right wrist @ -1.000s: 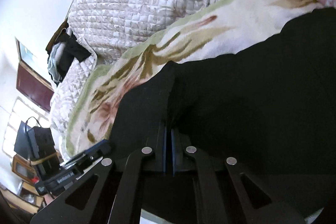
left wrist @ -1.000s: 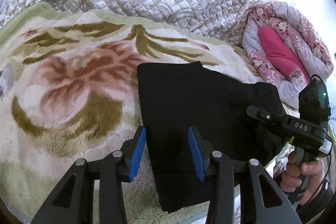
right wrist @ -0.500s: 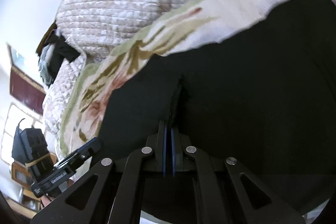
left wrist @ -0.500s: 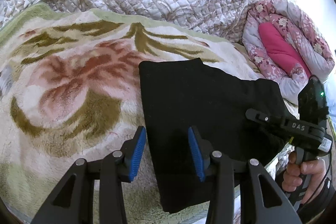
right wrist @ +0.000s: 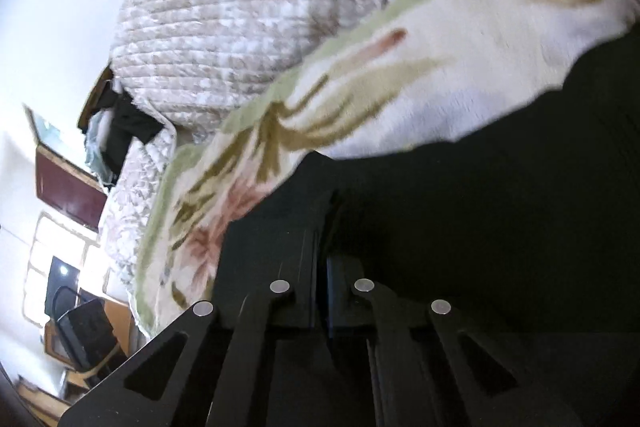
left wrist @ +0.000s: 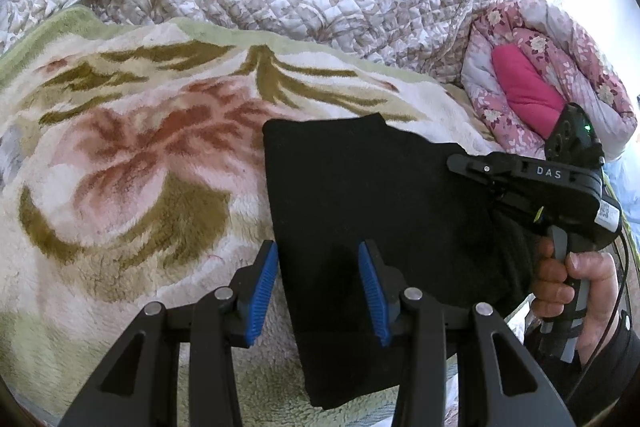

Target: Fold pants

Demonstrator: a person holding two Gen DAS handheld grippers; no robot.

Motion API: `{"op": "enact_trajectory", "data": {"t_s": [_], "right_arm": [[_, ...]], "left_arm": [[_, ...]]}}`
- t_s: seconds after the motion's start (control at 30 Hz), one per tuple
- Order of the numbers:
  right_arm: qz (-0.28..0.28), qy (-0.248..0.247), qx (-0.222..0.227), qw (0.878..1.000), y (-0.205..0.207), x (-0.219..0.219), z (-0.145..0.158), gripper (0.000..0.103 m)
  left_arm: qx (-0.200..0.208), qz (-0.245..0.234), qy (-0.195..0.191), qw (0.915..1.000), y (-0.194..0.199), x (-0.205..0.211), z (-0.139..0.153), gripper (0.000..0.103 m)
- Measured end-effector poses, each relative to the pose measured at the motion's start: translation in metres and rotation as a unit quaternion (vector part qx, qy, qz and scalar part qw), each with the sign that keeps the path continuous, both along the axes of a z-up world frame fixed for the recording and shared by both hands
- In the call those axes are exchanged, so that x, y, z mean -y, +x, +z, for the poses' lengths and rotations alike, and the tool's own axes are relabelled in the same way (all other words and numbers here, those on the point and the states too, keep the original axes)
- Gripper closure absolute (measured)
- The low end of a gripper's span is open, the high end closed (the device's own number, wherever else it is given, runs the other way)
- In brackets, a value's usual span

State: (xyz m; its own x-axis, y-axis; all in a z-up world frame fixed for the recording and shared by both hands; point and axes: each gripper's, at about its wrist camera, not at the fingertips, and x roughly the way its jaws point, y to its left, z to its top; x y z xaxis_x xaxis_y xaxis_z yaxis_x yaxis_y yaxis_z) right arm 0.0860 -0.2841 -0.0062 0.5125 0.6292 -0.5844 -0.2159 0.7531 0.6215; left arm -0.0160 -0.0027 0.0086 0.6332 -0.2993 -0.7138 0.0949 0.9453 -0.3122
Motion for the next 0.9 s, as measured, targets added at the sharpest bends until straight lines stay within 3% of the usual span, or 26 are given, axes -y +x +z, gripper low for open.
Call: {"op": "enact_trajectory", "data": {"t_s": [0.07,0.17,0.23,0.27,0.43,0.53,0.67,0.73,0.8,0.9], "right_arm": [[-0.013,-0.044,-0.007,0.999,0.003,0.000,-0.008,0.100],[-0.024,-0.062,-0.009,0.998,0.001,0.002,-0.011,0.097],[-0.033,-0.091,0.016,0.995,-0.009,0.002,0.001,0.080],[-0.032,-0.101,0.038,0.994,-0.020,0.003,0.009,0.079],[0.017,-0.138,0.093,0.986,-0.071,-0.004,0.018,0.078],[0.058,-0.188,0.072,0.978,-0.085,-0.022,-0.005,0.079],[0.045,-0.236,0.115,0.964,-0.096,-0.023,0.003,0.079],[0.043,-0.222,0.130,0.965,-0.103,-0.020,0.010,0.079],[0.044,-0.226,0.119,0.966,-0.107,-0.020,0.004,0.079],[0.032,-0.238,0.110,0.965,-0.110,-0.017,-0.003,0.079]], "left_arm": [[0.004,-0.002,-0.003,1.0000,0.001,0.001,0.001,0.058],[0.005,-0.009,-0.003,0.9999,0.000,0.005,0.002,0.058],[0.012,-0.014,0.001,0.9998,-0.003,0.006,0.004,0.058],[0.016,-0.016,0.003,0.9997,-0.005,0.007,0.006,0.058],[0.026,-0.035,0.004,0.9990,-0.009,0.014,0.010,0.058],[0.010,-0.057,0.006,0.9983,-0.008,0.025,0.001,0.058],[0.019,-0.071,0.052,0.9959,-0.016,0.039,-0.004,0.058],[0.026,-0.072,0.047,0.9960,-0.021,0.040,0.001,0.058],[0.027,-0.074,0.040,0.9961,-0.025,0.042,0.001,0.058],[0.022,-0.084,0.063,0.9943,-0.027,0.052,-0.006,0.058]]}}
